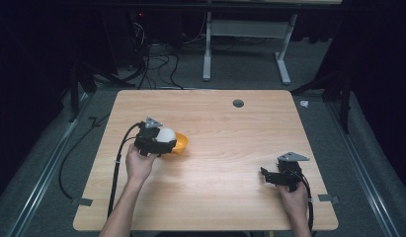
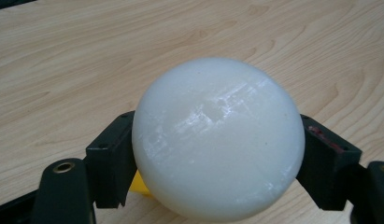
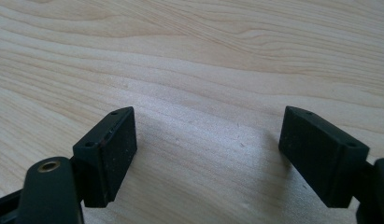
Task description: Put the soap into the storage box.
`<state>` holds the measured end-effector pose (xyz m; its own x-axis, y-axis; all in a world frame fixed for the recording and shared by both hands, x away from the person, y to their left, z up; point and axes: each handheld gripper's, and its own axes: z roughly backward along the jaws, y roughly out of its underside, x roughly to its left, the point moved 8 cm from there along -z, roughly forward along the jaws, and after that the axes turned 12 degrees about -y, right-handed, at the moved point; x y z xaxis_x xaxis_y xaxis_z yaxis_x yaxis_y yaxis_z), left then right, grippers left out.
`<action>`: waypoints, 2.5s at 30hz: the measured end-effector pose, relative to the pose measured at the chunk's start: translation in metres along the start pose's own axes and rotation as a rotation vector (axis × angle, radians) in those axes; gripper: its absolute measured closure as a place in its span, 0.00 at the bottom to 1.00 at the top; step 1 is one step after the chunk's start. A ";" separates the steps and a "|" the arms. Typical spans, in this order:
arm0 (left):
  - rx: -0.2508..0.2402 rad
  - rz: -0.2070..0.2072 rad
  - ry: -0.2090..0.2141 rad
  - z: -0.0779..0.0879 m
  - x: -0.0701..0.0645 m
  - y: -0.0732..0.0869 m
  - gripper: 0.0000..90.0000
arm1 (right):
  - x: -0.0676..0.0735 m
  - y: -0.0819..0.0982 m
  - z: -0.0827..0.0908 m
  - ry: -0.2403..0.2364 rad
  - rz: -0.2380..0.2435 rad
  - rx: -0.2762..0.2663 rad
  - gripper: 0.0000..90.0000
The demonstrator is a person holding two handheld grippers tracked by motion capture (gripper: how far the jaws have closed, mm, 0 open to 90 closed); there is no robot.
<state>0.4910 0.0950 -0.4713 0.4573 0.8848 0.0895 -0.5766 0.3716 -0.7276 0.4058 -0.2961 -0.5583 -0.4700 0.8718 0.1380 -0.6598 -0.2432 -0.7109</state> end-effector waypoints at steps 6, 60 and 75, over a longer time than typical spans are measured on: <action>0.006 0.011 -0.012 -0.006 0.002 0.001 0.27 | 0.000 0.000 0.000 0.001 0.000 0.000 0.22; 0.092 0.005 -0.099 -0.052 -0.004 0.015 0.27 | 0.000 0.000 0.000 -0.001 0.007 0.001 0.22; 0.052 0.028 -0.108 -0.047 -0.002 0.008 0.25 | 0.000 0.000 0.000 -0.002 0.003 0.002 0.22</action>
<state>0.5176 0.0831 -0.5092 0.3667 0.9191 0.1444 -0.6236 0.3580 -0.6950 0.4054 -0.2959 -0.5583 -0.4732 0.8702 0.1374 -0.6594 -0.2465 -0.7102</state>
